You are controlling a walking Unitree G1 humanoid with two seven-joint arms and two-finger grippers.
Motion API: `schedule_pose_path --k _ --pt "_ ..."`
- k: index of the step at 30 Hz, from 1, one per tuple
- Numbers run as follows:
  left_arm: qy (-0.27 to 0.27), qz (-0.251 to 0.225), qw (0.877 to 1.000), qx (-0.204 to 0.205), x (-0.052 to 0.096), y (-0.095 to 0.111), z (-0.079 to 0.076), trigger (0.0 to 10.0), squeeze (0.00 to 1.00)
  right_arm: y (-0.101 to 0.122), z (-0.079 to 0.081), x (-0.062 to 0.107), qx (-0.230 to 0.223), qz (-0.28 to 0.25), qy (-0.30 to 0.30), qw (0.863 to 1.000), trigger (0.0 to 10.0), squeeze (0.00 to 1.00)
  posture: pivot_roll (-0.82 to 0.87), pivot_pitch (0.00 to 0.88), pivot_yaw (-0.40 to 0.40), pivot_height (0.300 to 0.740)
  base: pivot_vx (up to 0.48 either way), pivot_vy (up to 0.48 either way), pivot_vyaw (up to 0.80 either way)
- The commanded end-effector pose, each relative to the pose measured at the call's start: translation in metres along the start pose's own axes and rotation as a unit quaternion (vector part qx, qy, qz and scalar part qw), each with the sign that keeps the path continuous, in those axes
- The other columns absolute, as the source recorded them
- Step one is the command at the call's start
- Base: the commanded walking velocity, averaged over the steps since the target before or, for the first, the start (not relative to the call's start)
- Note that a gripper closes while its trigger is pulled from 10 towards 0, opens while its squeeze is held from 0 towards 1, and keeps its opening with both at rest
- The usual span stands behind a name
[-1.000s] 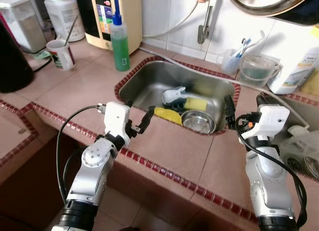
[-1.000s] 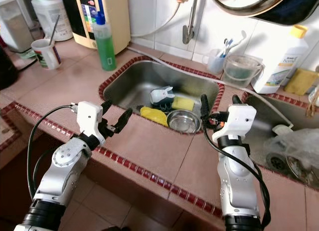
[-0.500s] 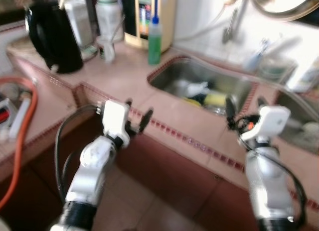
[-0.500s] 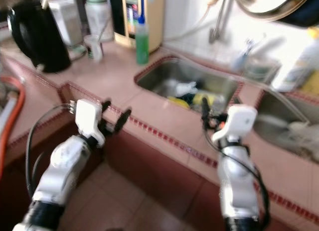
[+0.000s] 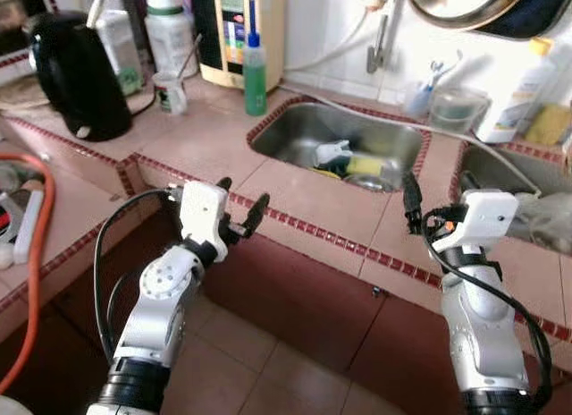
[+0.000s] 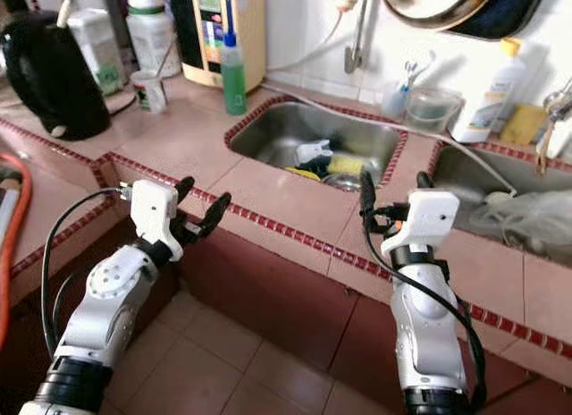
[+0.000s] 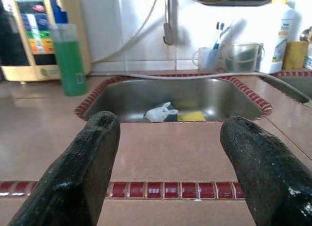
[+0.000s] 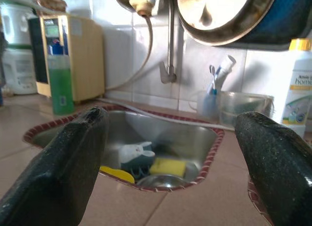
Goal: Kitchen organization
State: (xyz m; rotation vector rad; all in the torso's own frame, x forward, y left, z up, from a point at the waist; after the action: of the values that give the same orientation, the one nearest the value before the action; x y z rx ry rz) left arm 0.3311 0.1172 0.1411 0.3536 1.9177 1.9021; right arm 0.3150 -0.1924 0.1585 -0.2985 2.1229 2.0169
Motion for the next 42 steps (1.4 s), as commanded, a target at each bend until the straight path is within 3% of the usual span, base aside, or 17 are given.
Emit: schedule_pose_path --k 1,7,14,24,29,32,33,34,36,39,42 --pt "-0.007 0.000 1.000 -0.008 -0.002 0.001 0.000 10.0 0.00 -0.004 -0.001 0.001 0.002 0.014 0.002 1.000 10.0 0.00 0.01 0.000 0.013 0.740 0.000 0.000 -0.77" --pt "-0.014 0.002 1.000 -0.004 0.001 -0.001 -0.001 10.0 0.00 -0.009 0.002 0.004 0.010 0.027 0.009 1.000 10.0 0.00 0.01 0.000 0.013 0.740 0.000 0.000 -0.77" --pt "-0.022 0.009 1.000 -0.016 0.007 -0.010 0.000 10.0 0.00 -0.024 0.018 0.016 0.043 0.056 0.052 0.996 10.0 0.00 0.01 0.000 0.007 0.740 0.000 0.000 -0.73" --pt "-0.052 -0.002 0.999 0.001 0.035 -0.038 -0.004 10.0 0.00 -0.069 0.040 0.052 0.083 0.125 0.145 0.978 10.0 0.00 0.01 0.000 -0.004 0.740 0.000 0.000 -0.69" --pt "-0.089 -0.013 0.996 0.000 0.041 -0.036 -0.012 10.0 0.00 -0.068 0.053 0.060 0.070 0.115 0.210 0.968 10.0 0.00 0.02 0.000 -0.009 0.740 0.000 0.000 -0.65" --pt "-0.119 -0.014 0.993 -0.006 0.045 -0.038 -0.018 10.0 0.00 -0.065 0.070 0.071 0.058 0.108 0.293 0.948 10.0 0.00 0.02 0.000 -0.011 0.740 0.000 0.000 -0.65" --pt "-0.141 -0.017 0.990 -0.012 0.049 -0.038 -0.023 10.0 0.00 -0.067 0.079 0.080 0.063 0.110 0.343 0.931 10.0 0.00 0.02 0.000 -0.014 0.740 0.000 0.000 -0.66" --pt "-0.141 -0.017 0.990 -0.012 0.049 -0.038 -0.023 10.0 0.00 -0.067 0.079 0.080 0.063 0.110 0.343 0.931 10.0 0.00 0.02 0.000 -0.014 0.740 0.000 0.000 -0.66" --pt "-0.204 0.003 0.978 -0.037 0.059 -0.047 -0.037 10.0 0.00 -0.081 0.085 0.101 0.064 0.150 0.421 0.892 10.0 0.00 0.02 0.000 -0.016 0.740 0.000 0.000 -0.67" --pt "-0.255 0.035 0.964 -0.063 0.072 -0.063 -0.048 10.0 0.00 -0.097 0.083 0.113 0.074 0.186 0.451 0.870 10.0 0.00 0.02 0.000 -0.019 0.740 0.000 0.000 -0.67" --pt "-0.280 0.065 0.955 -0.077 0.081 -0.079 -0.052 10.0 0.00 -0.110 0.079 0.119 0.065 0.219 0.452 0.862 10.0 0.00 0.02 0.000 -0.021 0.740 0.000 0.000 -0.66"
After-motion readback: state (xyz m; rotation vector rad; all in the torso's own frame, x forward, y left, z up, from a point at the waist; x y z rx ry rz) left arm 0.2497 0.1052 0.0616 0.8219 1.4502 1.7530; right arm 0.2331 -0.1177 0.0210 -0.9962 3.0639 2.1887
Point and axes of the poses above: a point about 5 cm out from each wrist's last joint towards the gripper, its own x axis pointing back from the gripper into the wrist, its own y axis along the axis of the wrist's last joint, z = x × y, the point moved 2 cm from there along -x, pointing out of the wrist towards the gripper, and after that the axes turned 2 degrees about x, right-handed, at the moved point
